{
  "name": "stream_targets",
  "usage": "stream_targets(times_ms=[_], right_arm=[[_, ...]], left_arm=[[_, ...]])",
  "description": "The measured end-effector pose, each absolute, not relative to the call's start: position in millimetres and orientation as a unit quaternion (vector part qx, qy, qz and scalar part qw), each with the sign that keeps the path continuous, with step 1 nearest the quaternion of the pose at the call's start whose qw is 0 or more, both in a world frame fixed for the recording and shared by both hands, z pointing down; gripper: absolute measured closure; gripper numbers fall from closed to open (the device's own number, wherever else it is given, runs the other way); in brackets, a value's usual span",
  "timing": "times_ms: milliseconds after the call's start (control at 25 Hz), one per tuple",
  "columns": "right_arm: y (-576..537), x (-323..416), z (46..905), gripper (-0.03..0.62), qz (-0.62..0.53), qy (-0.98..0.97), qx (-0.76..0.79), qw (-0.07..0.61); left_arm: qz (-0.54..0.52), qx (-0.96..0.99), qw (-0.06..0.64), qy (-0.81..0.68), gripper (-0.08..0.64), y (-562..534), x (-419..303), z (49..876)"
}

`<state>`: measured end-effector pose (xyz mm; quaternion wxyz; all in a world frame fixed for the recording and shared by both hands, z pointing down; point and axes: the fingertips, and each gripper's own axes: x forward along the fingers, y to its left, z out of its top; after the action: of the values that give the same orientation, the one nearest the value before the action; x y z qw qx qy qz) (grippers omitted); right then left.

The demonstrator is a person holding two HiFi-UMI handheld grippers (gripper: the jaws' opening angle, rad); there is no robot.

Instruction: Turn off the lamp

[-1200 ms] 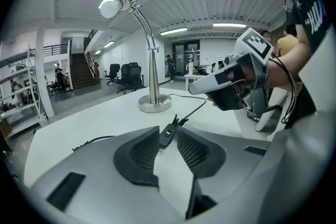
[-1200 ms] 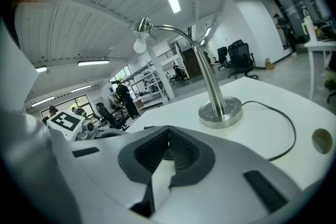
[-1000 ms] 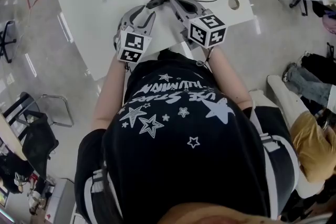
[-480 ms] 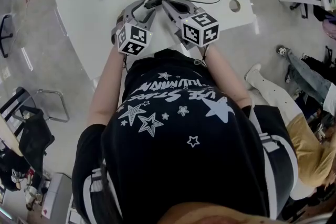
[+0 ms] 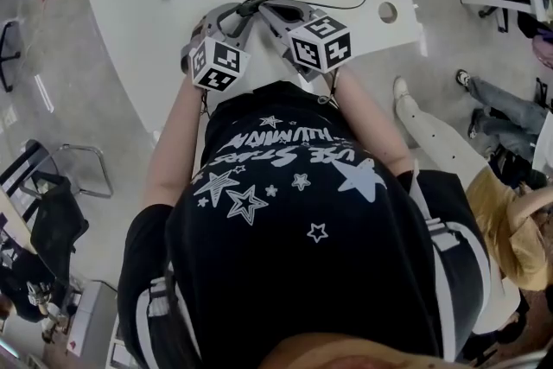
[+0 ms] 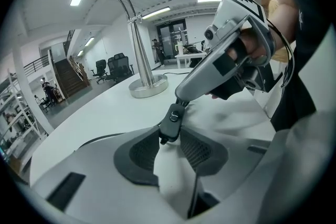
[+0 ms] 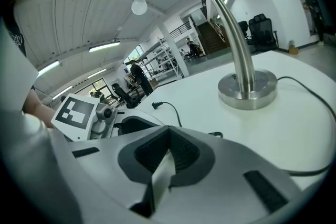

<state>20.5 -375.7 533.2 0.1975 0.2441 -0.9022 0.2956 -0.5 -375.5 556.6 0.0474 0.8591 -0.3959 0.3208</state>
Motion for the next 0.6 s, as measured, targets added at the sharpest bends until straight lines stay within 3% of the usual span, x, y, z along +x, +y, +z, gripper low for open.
stream_targets(times_ms=[600], right_arm=[[-369.0, -1.8, 547.7, 0.588, 0.317, -0.892, 0.200, 0.251]], left_arm=[[0.323, 0.864, 0.069, -0.380, 0.426, -376.9, -0.8, 556.8]])
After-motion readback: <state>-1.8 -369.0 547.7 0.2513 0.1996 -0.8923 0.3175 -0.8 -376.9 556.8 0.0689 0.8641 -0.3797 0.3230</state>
